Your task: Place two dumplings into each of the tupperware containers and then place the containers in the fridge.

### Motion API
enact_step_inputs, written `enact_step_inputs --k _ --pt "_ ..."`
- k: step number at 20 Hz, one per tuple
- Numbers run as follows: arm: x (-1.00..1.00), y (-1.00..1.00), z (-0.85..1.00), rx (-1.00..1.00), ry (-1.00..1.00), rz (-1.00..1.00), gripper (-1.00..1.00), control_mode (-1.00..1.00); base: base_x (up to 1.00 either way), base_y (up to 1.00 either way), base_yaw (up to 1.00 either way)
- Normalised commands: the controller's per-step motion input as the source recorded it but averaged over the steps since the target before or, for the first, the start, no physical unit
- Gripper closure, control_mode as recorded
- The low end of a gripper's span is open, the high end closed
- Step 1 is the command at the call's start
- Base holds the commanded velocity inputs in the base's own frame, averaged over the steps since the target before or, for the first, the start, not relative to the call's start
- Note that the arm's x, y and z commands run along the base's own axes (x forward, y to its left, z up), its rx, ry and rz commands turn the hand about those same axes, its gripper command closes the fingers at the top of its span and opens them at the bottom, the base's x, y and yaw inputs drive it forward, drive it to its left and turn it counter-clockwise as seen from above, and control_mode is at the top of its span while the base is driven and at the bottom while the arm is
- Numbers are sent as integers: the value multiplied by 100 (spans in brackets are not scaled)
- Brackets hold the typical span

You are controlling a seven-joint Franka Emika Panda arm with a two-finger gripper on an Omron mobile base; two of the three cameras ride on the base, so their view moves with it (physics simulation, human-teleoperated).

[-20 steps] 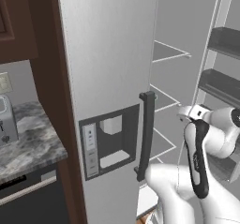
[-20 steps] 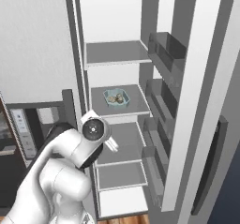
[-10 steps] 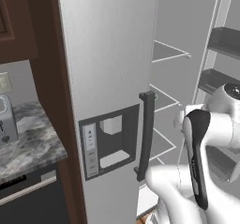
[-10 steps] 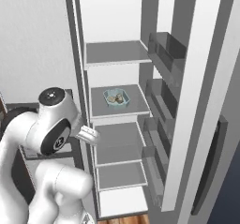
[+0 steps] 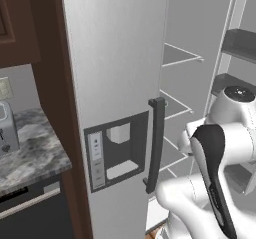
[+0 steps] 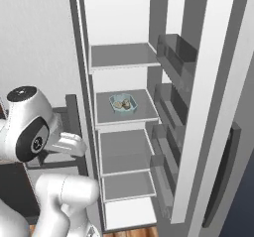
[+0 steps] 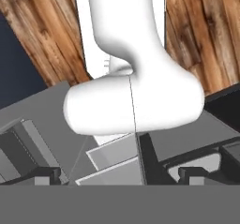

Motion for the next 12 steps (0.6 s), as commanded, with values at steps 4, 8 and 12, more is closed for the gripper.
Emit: enact_step_inputs --k 4,8,12 --pt "-12 0 -10 0 -18 7 -100 -100 0 0 0" --pt "-24 1 -2 0 -23 7 -100 -100 0 0 0" --pt "0 0 0 0 0 0 -100 100 -66 0 26"
